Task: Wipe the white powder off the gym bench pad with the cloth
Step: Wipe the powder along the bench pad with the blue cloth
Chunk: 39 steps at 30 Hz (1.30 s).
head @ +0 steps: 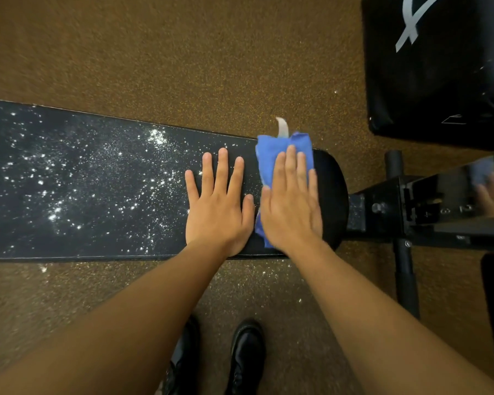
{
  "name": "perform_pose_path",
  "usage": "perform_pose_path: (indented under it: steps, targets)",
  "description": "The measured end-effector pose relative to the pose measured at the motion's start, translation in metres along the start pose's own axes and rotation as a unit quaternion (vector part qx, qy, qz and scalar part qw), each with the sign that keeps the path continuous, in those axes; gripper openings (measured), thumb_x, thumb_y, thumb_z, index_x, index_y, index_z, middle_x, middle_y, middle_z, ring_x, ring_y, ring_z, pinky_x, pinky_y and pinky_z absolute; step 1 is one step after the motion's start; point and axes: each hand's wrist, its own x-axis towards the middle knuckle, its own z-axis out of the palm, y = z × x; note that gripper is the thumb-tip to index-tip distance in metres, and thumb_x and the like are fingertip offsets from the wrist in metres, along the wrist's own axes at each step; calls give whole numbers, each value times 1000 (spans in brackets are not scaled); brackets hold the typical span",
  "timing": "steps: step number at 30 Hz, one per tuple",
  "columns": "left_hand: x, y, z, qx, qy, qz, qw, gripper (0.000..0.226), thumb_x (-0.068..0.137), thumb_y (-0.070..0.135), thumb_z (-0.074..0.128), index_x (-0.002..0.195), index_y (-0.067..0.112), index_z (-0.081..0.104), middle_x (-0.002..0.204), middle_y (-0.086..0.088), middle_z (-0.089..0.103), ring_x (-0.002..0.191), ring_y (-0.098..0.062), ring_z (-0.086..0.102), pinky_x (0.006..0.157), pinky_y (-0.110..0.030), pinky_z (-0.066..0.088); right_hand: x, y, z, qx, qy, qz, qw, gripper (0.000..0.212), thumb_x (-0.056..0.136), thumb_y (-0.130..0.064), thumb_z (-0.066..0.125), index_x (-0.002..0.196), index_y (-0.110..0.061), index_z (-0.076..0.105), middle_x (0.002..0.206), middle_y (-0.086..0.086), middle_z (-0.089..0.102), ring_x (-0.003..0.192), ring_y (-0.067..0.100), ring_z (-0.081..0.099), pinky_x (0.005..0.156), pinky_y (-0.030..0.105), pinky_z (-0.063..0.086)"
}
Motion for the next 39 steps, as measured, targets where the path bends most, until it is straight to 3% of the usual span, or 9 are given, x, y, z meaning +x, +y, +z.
perform_pose_path:
  steps: [4,10,17,23,29,36,39]
  targets:
    - [-1,-1,-1,-5,1,2,1000,66,97,47,12,156,21,0,165,-6,-7,149,-27,-16,118,-55,-8,-41,19,5,-12,-7,-30,999,64,100,-37,11,154,-5,1,163,14,-3,151,26,-6,122,44,2]
    - [-1,0,-1,-3,4,1,1000,65,97,47,11,156,21,-1,165,-6,-7,149,-27,-16,118,-55,-9,20,20,-3,5,9,87,996,65,102,-33,23,154,-1,-1,163,16,-6,151,29,-8,122,46,1]
    - [0,0,0,0,4,4,1000,65,97,47,11,156,21,-1,165,-7,-7,149,-28,-15,118,-56,-7,-37,20,4,-9,4,-8,1000,66,99,-38,12,154,-3,4,163,15,-1,151,27,-3,122,45,5]
    - [-1,0,0,1,1,3,1000,65,97,47,11,156,21,-2,164,-7,-8,149,-28,-16,118,-56,-9,27,21,-4,14,16,93,995,65,102,-35,21,154,-1,2,164,16,-4,151,29,-6,122,47,2]
    - [0,0,1,0,6,6,1000,66,97,47,13,156,21,1,165,-7,-6,150,-29,-14,118,-56,-8,-30,10,5,-4,14,-17,1000,66,99,-37,14,154,-2,7,163,17,3,151,29,0,122,47,6]
    - [-1,1,0,3,8,3,1000,66,97,46,11,156,20,1,165,-8,-5,150,-29,-14,118,-57,-7,20,15,-3,11,16,89,996,65,101,-33,24,154,0,2,163,18,-4,151,30,-6,122,47,2]
    - [-1,0,2,5,4,6,1000,66,96,46,11,156,20,0,165,-8,-6,150,-30,-14,118,-57,-7,23,2,-1,13,22,53,998,66,102,-34,24,154,-1,2,163,17,-4,151,29,-6,122,46,0]
